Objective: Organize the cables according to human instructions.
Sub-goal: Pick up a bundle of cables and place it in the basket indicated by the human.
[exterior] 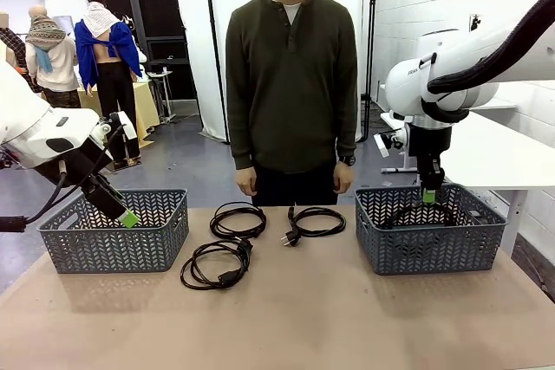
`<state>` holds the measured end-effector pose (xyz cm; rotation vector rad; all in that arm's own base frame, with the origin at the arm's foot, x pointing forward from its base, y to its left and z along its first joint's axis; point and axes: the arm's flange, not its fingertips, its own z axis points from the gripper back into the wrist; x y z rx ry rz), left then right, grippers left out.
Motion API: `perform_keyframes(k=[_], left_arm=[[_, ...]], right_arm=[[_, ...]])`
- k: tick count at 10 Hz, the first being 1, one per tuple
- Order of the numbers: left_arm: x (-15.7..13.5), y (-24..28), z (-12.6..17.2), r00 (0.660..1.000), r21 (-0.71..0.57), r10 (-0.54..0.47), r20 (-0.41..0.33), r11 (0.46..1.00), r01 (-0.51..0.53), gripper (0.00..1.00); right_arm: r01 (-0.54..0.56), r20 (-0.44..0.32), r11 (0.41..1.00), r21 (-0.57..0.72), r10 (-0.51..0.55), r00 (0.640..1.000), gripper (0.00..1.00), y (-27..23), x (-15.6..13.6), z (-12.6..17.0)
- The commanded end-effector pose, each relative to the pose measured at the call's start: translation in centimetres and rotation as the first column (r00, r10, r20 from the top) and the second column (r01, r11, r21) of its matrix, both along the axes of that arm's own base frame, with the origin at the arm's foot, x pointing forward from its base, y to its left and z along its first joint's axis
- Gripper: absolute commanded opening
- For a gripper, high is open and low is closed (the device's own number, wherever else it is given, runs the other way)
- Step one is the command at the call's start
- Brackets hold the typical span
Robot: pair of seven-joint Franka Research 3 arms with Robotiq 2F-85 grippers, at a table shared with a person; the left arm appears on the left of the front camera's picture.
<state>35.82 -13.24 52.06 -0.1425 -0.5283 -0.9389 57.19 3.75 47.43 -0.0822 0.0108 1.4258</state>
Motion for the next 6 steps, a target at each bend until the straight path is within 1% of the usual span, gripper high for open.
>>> perform_keyframes(k=[1, 2, 6], left_arm=[[0.2, 0.1, -0.1, 1.0, 0.0, 0.002, 0.012, 1.0, -0.002, 1.0], [0.2, 0.1, -0.1, 1.0, 0.0, 0.002, 0.012, 1.0, -0.002, 1.0], [0.2, 0.1, -0.1, 1.0, 0.0, 0.002, 0.012, 1.0, -0.002, 1.0]], right_arm=[[0.002, -0.011, 0.999, 0.036, -0.001, 1.0, 0.95, 0.0, 0.7, 0.9], [0.019, -0.009, 0.999, 0.039, -0.019, 1.0, 1.0, 0.1, 0.7, 1.2], [0.035, -0.019, 0.999, 0.032, -0.034, 0.999, 1.0, 0.1, 0.6, 1.9]])
